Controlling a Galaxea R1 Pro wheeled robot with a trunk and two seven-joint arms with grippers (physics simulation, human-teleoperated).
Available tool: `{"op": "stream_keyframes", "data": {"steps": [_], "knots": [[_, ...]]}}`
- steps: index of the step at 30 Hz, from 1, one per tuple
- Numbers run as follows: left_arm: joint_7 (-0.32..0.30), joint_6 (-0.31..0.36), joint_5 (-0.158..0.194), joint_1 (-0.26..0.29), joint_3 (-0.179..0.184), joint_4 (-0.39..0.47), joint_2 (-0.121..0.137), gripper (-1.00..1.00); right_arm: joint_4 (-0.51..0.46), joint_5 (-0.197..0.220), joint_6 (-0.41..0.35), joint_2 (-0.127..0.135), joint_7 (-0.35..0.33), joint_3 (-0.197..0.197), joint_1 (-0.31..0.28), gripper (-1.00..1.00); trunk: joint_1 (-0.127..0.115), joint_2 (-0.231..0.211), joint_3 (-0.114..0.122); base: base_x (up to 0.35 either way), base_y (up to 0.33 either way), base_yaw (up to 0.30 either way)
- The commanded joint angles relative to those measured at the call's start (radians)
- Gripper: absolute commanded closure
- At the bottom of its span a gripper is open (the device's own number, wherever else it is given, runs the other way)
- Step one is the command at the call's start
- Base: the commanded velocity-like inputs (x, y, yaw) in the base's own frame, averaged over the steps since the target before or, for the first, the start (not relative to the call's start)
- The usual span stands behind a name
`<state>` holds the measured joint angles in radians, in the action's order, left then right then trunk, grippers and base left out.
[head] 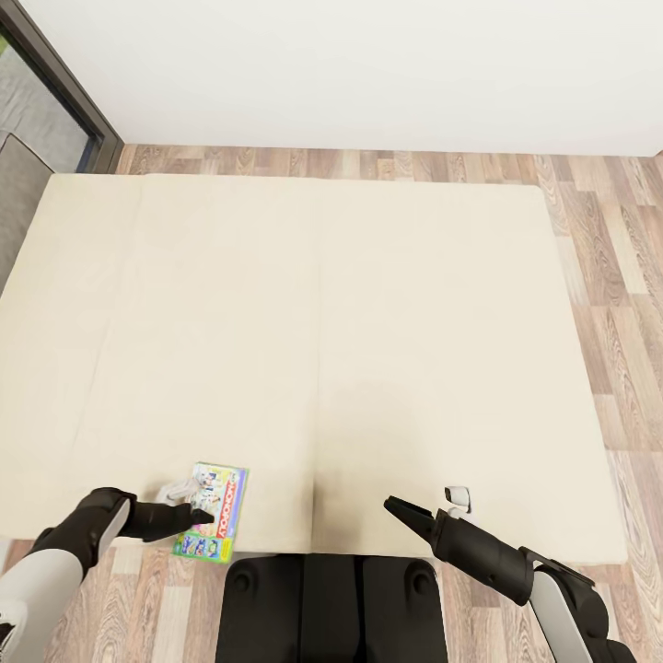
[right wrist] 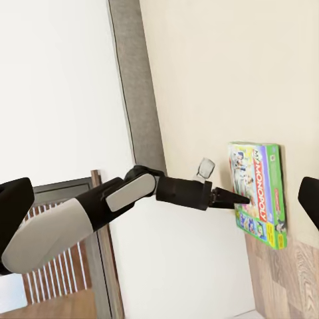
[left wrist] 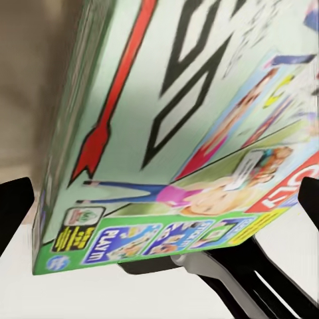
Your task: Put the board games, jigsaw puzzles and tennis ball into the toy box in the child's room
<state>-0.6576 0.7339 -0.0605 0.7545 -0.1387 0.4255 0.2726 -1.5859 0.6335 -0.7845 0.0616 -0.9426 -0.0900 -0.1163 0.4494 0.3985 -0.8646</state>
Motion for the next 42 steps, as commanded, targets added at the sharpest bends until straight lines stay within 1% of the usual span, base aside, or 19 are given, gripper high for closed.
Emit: {"op": "stream_keyframes", "data": {"steps": [1,4,8,11,19,22,35,36,38,39,42], "knots": [[-0.006,0.007,-0.006,0.000,-0.007,0.001,-0.002,-1.00,0.000,0.003,-0.006,0.001,-0.001,-0.001,0.000,-1.00,0.001,0.001,-0.001,0.000,0.000,0.000],[-0.016,0.007,-0.006,0.000,-0.007,0.001,-0.003,-1.00,0.000,0.003,-0.006,0.001,-0.001,-0.001,0.000,-1.00,0.001,0.001,-0.001,0.000,0.000,0.000],[-0.084,0.006,-0.006,0.000,-0.007,0.001,-0.004,-1.00,0.000,0.004,-0.006,0.001,-0.001,-0.001,0.000,-1.00,0.001,0.001,-0.001,0.000,0.000,0.000],[-0.100,0.006,-0.008,0.000,-0.006,0.001,-0.004,-1.00,0.000,0.003,-0.006,0.001,-0.001,-0.001,0.000,-1.00,0.001,0.001,-0.001,0.000,0.000,0.000],[-0.117,0.005,-0.007,0.000,-0.006,0.001,-0.003,-1.00,0.000,0.003,-0.006,0.001,-0.001,-0.001,0.000,-1.00,0.001,0.001,-0.001,0.000,0.000,0.000],[-0.120,-0.006,-0.007,0.000,-0.006,0.001,-0.003,-1.00,0.000,0.003,-0.006,0.001,-0.001,-0.001,0.000,-1.00,0.001,0.001,-0.001,0.000,0.000,0.000],[-0.119,-0.026,-0.008,0.000,-0.009,0.001,0.003,-1.00,0.000,0.003,-0.006,0.002,-0.001,-0.001,0.000,-1.00,0.001,0.001,-0.001,0.000,0.000,0.000],[-0.119,-0.030,-0.008,0.000,-0.009,0.001,0.004,-1.00,0.000,0.003,-0.006,0.002,-0.001,-0.001,0.000,-1.00,0.001,0.001,-0.001,0.000,0.000,0.000],[-0.119,-0.057,-0.007,0.000,-0.011,0.001,0.004,-1.00,0.000,0.003,-0.006,0.002,-0.001,-0.001,0.000,-1.00,0.001,0.001,-0.001,0.000,0.000,0.000],[-0.119,-0.082,-0.006,0.000,-0.012,0.001,0.004,-1.00,0.000,0.003,-0.006,0.002,-0.001,-0.001,0.000,-1.00,0.001,0.001,-0.001,0.000,0.000,0.000],[-0.119,-0.120,-0.005,0.000,-0.013,0.000,0.002,-1.00,0.000,0.003,-0.006,0.001,-0.001,-0.001,0.000,-1.00,0.001,0.001,-0.001,0.000,0.000,0.000]]}}
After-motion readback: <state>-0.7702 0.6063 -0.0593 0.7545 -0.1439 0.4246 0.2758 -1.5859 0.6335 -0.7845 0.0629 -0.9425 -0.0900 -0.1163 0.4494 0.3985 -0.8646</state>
